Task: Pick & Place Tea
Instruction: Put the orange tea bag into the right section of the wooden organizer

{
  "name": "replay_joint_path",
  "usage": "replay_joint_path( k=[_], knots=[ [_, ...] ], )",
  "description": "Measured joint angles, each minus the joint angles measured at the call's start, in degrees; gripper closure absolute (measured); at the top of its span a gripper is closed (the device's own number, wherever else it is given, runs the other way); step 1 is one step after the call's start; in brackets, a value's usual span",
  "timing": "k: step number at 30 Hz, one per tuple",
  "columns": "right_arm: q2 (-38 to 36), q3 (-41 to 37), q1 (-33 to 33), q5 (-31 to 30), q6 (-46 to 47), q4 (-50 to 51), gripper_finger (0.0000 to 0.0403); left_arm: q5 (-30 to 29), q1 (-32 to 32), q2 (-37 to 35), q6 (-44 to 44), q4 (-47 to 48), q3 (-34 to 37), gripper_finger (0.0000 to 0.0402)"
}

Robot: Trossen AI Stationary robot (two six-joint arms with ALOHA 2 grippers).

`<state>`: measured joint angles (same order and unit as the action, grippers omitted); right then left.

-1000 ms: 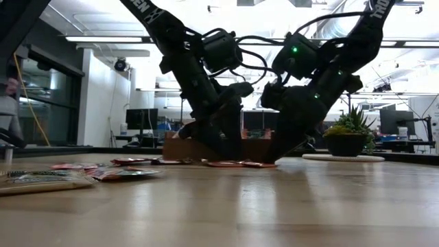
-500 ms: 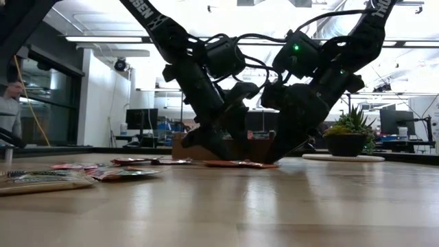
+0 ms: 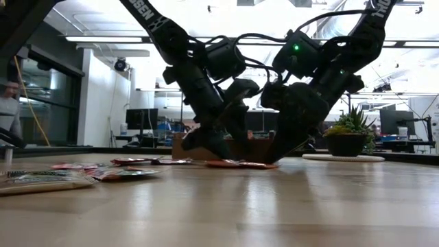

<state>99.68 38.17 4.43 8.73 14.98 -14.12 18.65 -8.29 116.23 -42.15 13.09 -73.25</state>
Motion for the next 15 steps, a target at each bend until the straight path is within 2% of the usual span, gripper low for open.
replay_joint_path(
  k=[7, 15],
  knots=[
    [0.0, 0.0, 0.1, -0.1, 0.0, -0.5, 0.0403, 1.2, 0.0, 0.1, 0.0, 0.4, 0.1, 0.0266],
    [0.0, 0.0, 0.2, -0.6, 0.0, -0.7, 0.0403, 0.6, 0.0, 0.2, 1.4, 0.6, 0.2, 0.0391]
  ],
)
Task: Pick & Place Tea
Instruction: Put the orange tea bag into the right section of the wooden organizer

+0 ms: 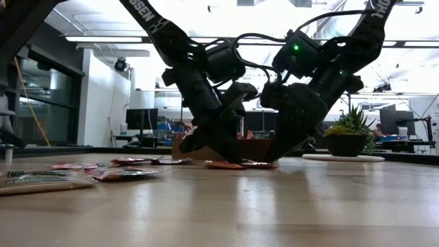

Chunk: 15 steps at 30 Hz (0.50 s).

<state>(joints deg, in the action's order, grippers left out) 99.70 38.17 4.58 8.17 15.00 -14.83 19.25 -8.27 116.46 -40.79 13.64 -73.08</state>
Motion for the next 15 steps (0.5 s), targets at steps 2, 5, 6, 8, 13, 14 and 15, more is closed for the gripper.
replay_joint_path(
  k=[2, 5, 6, 8, 13, 14, 15],
  knots=[
    [0.0, 0.0, 0.0, 0.0, 0.0, 0.0, 0.0403, -0.1, 0.0, 0.0, 0.1, 0.0, 0.0, 0.0392],
    [0.0, 0.0, 0.0, 0.0, 0.5, 0.0, 0.0403, -0.1, 0.0, 0.0, 0.1, -0.1, 0.0, 0.0398],
    [-0.1, 0.0, 0.0, 0.2, 0.7, 0.0, 0.0403, -0.2, 0.0, 0.0, 0.1, -0.1, 0.0, 0.0399],
    [-0.7, 0.0, 0.0, 0.8, 1.1, 0.0, 0.0403, -0.4, 0.0, 0.0, 0.2, -0.3, 0.0, 0.04],
    [-5.4, 0.0, 0.0, 0.9, 1.5, 0.3, 0.0403, -1.0, 0.0, -1.0, 0.5, -0.2, 0.0, 0.0401],
    [-6.7, 0.0, 0.0, 0.8, 1.5, 0.5, 0.0403, -1.3, 0.0, -1.2, 0.6, -0.3, -0.1, 0.0401],
    [-8.0, 0.0, 0.0, 0.7, 1.5, 1.0, 0.0403, -1.6, 0.0, -1.4, 0.6, -0.1, -0.1, 0.0401]
  ],
)
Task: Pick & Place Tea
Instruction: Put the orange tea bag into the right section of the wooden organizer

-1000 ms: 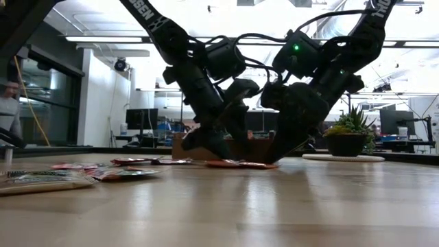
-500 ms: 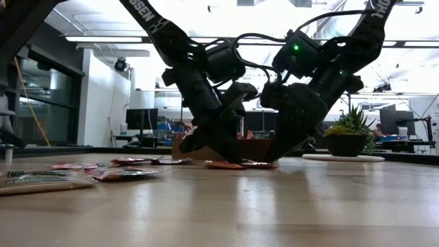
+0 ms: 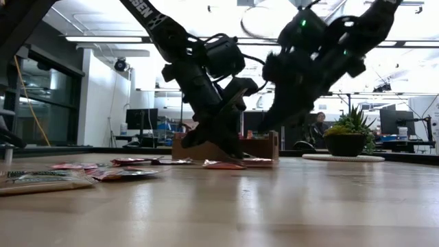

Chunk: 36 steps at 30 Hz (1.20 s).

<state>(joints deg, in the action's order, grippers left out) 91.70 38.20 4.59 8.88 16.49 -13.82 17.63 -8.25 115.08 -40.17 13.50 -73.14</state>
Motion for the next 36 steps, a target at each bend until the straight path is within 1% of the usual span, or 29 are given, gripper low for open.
replay_joint_path(
  k=[4, 7, 9, 11, 13, 15, 19, 22, 26, 28, 32, 34, 36],
  knots=[
    [-5.9, 0.0, 0.3, -2.7, -0.1, 3.3, 0.0403, -0.5, 0.0, -0.5, 0.3, 0.1, -0.2, 0.0401],
    [-10.7, 0.0, 0.3, -5.5, -0.3, 7.1, 0.0403, -0.8, 0.0, -2.1, 2.1, 3.5, -0.9, 0.0401],
    [-13.8, 0.0, 0.3, -6.5, -0.3, 10.1, 0.0403, -1.5, 0.0, -2.3, 4.0, 4.3, -3.3, 0.0402],
    [-16.9, 0.0, 0.3, -7.3, 0.3, 12.8, 0.0403, -2.5, 0.0, -2.3, 7.7, 9.8, -6.0, 0.0401],
    [-19.8, 0.0, 0.3, -8.5, 1.2, 15.2, 0.0403, -4.8, 0.0, -2.4, 13.4, 14.9, -10.1, 0.0401],
    [-22.6, 0.1, 0.3, -9.4, 2.4, 16.9, 0.0403, -8.6, 0.0, -2.9, 19.4, 19.9, -15.1, 0.0401],
    [-27.3, 0.0, 0.3, -10.1, 5.0, 19.2, 0.0403, -18.6, 0.0, -2.8, 33.2, 31.1, -24.0, 0.0401],
    [-30.3, 0.0, 0.7, -10.1, 7.1, 20.0, 0.0403, -26.8, 0.0, -2.9, 42.1, 31.8, -27.9, 0.0401],
    [-33.5, 0.0, 1.5, -10.2, 7.7, 20.5, 0.0403, -37.0, 0.0, -2.8, 53.8, 32.1, -30.2, 0.0401],
    [-34.9, 0.0, 2.2, -10.1, 7.7, 20.5, 0.0403, -39.7, 0.0, -2.9, 60.7, 31.2, -30.5, 0.0401],
    [-37.4, 0.0, 3.4, -9.4, 7.7, 20.5, 0.0403, -42.6, 0.1, -2.3, 74.6, 29.3, -30.4, 0.0401],
    [-38.5, 0.0, 3.9, -9.4, 7.6, 20.5, 0.0403, -42.9, 0.1, -1.2, 79.2, 27.6, -30.5, 0.0401],
    [-39.2, 0.0, 4.4, -9.4, 7.5, 20.5, 0.0403, -43.1, 0.0, 0.1, 82.2, 28.2, -30.4, 0.0401]
  ],
)
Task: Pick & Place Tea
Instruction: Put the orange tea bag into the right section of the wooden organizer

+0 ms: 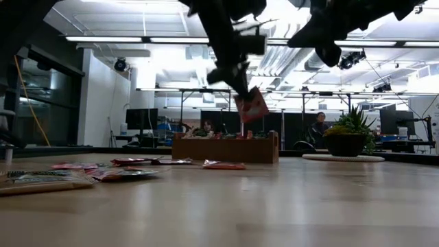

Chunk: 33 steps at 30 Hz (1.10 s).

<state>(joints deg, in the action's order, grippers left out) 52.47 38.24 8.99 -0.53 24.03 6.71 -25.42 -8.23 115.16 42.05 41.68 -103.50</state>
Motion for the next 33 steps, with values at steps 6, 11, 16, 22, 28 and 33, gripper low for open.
replay_joint_path(
  k=[6, 11, 16, 22, 28, 33],
  knots=[
    [-1.0, 0.0, 0.4, 0.1, -0.4, 0.5, 0.0403, -2.8, 0.0, 2.4, 6.6, -1.1, 0.0, 0.0401],
    [-1.0, 0.0, 0.4, 0.4, -0.5, 1.2, 0.0403, -1.4, 0.0, 3.8, 8.0, -4.7, -0.2, 0.0401],
    [-1.0, 0.0, 0.4, 0.4, -1.1, 1.4, 0.0403, -0.4, 0.0, 4.8, 10.7, -4.4, -0.3, 0.0401],
    [-1.0, 0.0, 0.4, 0.5, -1.1, 1.8, 0.0403, -0.2, 0.0, 6.9, 12.2, -4.6, -0.3, 0.0401],
    [-1.0, 0.0, 0.4, 0.5, -1.1, 1.9, 0.0403, 0.4, 0.0, 7.6, 13.5, -2.7, 0.0, 0.0401],
    [-1.0, 0.0, 0.4, 0.8, -1.1, 1.9, 0.0403, 2.2, 0.0, 7.6, 13.2, -3.1, 0.0, 0.0401]
  ],
)
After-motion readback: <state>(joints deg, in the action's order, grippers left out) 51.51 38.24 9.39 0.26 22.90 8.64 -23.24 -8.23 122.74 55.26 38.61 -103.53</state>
